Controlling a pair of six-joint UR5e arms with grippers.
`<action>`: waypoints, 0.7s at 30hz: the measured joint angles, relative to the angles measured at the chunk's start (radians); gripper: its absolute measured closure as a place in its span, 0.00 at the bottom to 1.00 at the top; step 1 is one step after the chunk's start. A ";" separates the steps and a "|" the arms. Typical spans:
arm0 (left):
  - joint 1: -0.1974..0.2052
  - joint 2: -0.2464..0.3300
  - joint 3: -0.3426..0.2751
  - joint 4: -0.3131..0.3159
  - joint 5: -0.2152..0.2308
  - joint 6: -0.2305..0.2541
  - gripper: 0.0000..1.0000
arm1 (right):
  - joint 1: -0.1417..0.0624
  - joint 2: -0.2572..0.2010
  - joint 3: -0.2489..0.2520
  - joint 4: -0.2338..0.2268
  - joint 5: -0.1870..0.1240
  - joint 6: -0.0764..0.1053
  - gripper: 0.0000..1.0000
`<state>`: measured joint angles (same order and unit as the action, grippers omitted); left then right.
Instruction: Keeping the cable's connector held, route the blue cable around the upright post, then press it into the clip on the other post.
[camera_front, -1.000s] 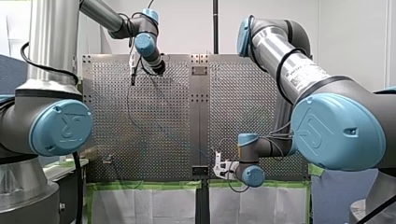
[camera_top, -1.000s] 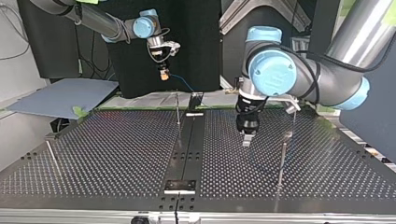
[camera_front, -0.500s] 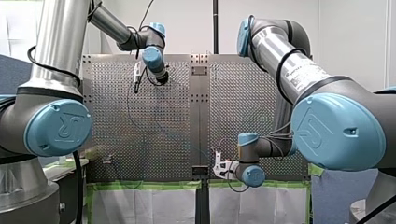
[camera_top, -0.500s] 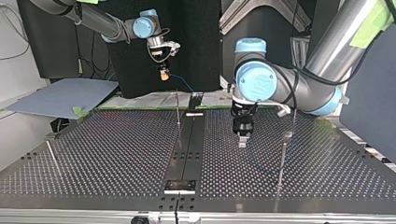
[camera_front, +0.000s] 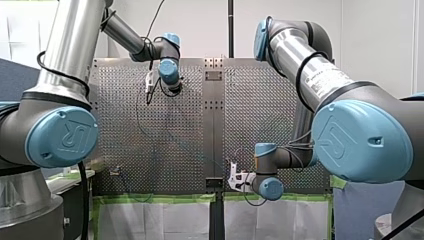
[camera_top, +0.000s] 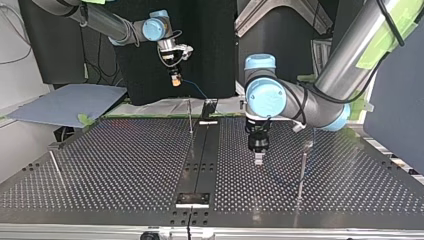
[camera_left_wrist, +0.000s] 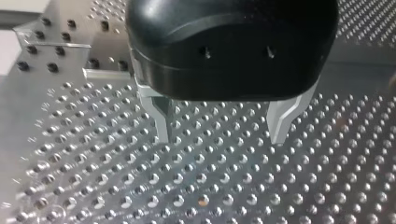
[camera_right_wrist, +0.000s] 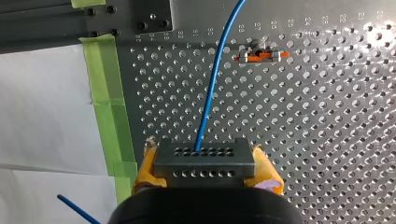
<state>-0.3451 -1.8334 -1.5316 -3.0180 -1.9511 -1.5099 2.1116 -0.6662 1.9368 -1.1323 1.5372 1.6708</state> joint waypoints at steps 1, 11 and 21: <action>0.000 -0.007 0.007 0.000 -0.006 0.006 0.01 | 0.000 0.000 0.000 0.000 0.000 0.000 1.00; 0.020 -0.039 0.031 0.005 -0.078 0.078 0.01 | 0.000 0.000 0.000 -0.004 0.000 0.005 1.00; 0.036 -0.040 0.032 0.047 -0.091 0.143 0.01 | 0.000 0.000 0.000 -0.007 -0.002 0.009 1.00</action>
<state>-0.3088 -1.8735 -1.4992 -2.9714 -2.0424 -1.3667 2.1115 -0.6661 1.9368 -1.1397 1.5355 1.6797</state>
